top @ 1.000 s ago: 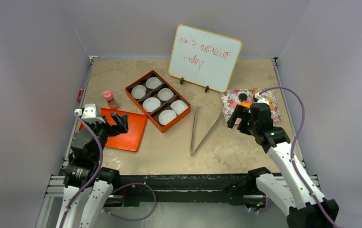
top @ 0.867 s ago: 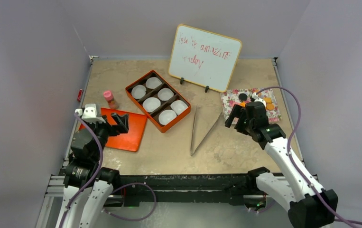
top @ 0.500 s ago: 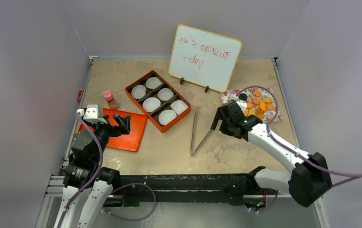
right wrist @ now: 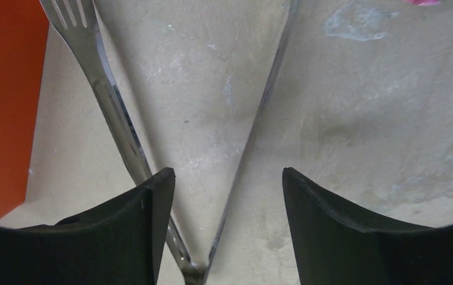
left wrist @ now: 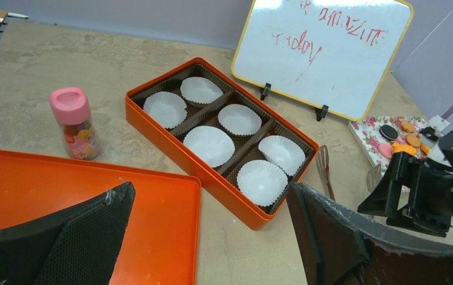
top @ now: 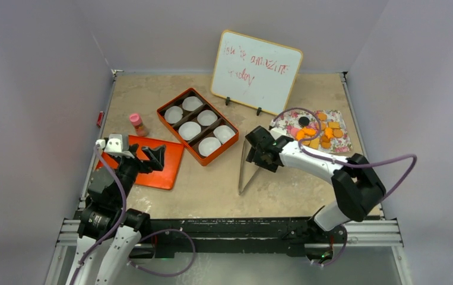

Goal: Pack the cookies

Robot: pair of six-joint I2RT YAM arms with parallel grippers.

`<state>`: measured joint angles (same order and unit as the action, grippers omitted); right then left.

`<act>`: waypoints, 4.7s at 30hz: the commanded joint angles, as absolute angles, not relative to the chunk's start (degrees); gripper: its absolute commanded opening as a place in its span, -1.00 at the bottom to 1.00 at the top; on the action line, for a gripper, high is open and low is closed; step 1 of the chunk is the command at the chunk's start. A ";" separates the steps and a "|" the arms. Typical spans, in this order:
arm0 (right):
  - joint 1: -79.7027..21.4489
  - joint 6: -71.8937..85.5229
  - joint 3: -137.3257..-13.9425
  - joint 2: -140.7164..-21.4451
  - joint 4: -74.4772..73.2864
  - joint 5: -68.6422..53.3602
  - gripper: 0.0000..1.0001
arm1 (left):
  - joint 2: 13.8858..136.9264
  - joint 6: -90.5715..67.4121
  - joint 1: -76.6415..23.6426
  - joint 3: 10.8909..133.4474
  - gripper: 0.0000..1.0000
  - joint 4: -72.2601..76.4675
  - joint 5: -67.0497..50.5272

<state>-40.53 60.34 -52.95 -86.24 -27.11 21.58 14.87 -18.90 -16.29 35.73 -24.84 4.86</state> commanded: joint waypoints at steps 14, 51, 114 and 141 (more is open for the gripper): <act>-42.01 70.13 -56.35 -94.74 -30.74 22.00 -0.19 | 13.78 -18.53 -17.66 35.32 1.00 -22.64 5.67; -42.06 46.59 -61.59 -77.66 -33.39 23.82 -1.00 | 38.86 -48.05 -17.83 39.21 0.89 -11.45 -17.73; -42.10 44.44 -64.80 -77.86 -21.58 11.66 -1.00 | 74.66 -68.46 -32.03 41.11 -0.45 28.35 -16.07; -42.19 30.15 -56.77 -64.51 -10.08 2.50 0.92 | 70.72 -79.35 -32.03 38.54 -1.00 23.56 -11.42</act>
